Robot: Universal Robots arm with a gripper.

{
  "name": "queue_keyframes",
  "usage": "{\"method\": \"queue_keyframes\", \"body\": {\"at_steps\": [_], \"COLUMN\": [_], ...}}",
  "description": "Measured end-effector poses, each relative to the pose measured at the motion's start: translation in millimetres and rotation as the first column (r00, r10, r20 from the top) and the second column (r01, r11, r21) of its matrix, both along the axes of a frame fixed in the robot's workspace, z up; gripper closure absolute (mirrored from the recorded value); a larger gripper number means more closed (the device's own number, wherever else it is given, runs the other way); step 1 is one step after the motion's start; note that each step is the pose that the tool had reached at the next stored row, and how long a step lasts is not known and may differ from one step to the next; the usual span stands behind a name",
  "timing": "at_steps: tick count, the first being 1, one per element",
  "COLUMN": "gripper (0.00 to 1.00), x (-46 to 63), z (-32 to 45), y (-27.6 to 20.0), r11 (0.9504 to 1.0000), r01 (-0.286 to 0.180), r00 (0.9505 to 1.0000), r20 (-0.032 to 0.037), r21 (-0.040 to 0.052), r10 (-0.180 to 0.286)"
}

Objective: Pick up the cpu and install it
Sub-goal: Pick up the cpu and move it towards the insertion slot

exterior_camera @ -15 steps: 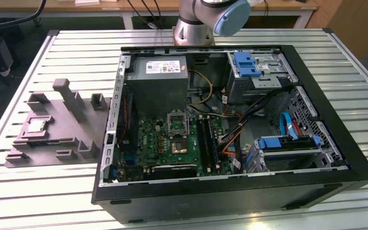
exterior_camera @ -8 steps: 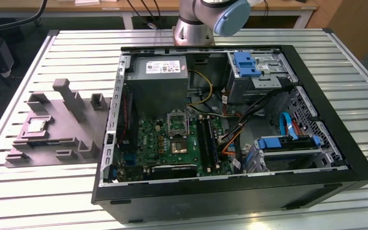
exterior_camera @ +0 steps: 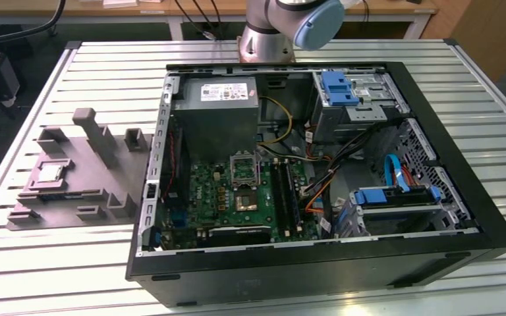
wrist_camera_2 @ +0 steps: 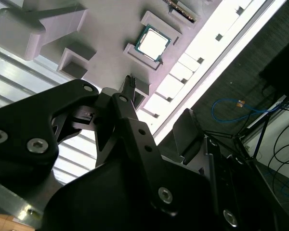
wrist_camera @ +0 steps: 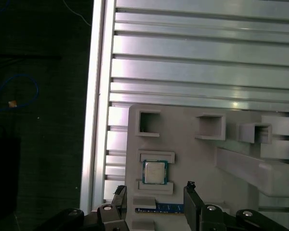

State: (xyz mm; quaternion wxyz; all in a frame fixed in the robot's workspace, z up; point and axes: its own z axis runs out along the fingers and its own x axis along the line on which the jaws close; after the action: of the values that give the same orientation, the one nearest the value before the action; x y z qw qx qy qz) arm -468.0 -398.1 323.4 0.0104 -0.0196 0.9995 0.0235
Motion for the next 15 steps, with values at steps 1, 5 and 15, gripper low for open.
{"method": "queue_keyframes", "body": {"at_steps": [1,5,15], "gripper": [0.42,0.42,0.42], "x": [0.0,0.0,0.0], "z": [-0.3,-1.0,-2.0], "y": [0.0,0.0,0.0], "r11": [1.0,1.0,1.0], "r01": [0.0,0.0,0.0], "r00": [1.0,1.0,1.0], "r20": [0.0001,0.0001,0.0002], "r21": [0.0,0.0,0.0], "r10": [0.0,0.0,0.0]}}
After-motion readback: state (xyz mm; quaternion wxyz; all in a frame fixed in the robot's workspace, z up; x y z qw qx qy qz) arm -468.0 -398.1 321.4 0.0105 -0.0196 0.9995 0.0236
